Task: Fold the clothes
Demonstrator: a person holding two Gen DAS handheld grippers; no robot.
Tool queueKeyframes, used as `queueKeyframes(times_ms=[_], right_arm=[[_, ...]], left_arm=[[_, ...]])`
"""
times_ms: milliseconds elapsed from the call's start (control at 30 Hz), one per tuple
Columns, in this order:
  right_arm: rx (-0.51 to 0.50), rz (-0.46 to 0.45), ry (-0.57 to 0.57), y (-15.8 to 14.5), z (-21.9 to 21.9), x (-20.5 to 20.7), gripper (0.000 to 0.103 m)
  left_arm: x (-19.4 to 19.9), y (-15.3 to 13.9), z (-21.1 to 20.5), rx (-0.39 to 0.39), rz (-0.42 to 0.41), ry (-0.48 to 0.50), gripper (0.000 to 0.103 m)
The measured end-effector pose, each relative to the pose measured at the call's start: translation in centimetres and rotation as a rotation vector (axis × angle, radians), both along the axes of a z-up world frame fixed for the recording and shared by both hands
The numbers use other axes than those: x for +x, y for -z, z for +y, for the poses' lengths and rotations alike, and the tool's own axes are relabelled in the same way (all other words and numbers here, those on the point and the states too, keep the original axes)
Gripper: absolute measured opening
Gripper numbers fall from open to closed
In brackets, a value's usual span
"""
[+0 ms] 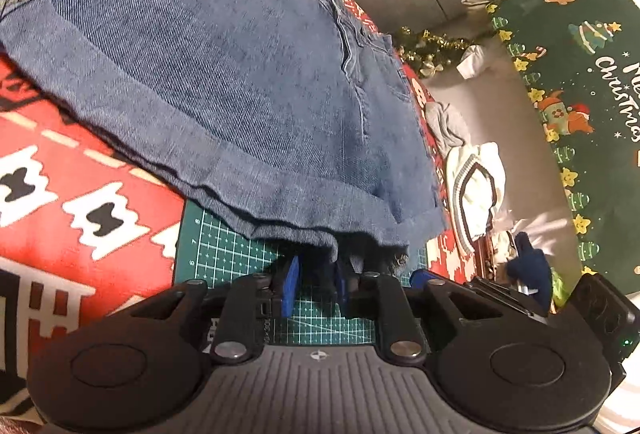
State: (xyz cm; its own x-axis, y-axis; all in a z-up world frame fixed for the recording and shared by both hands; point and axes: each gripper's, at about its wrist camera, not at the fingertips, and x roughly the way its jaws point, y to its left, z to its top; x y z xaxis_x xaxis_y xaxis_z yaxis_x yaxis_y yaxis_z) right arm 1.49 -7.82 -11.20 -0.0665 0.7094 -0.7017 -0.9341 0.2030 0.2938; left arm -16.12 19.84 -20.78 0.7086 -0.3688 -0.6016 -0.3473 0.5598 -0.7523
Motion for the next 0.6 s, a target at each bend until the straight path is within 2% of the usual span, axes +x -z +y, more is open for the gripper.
queueKeyframes(times_ms=[33,67,267,333,600], right_arm=[[0.000,0.001,-0.001,0.0,0.1,-0.1,0.027],[0.000,0.001,-0.002,0.0,0.1,-0.2,0.027],[-0.006,-0.008,-0.009,0.1,0.1,-0.5,0.027],[-0.008,-0.003,0.000,0.2,0.1,-0.3,0.027],[-0.009,0.079,0.015,1.0,1.4,0.0,0.027]], left_arm=[[0.1,-0.1,-0.1,0.004,0.000,0.002,0.014],[0.2,-0.2,-0.2,0.022,0.000,0.008,0.003],[0.9,-1.3,-1.9,0.199,0.033,0.084,0.003],[0.9,-2.2,-2.6,0.247,0.007,0.113,0.010],[0.6,-5.8,-5.6,0.442,-0.122,0.230,0.010]])
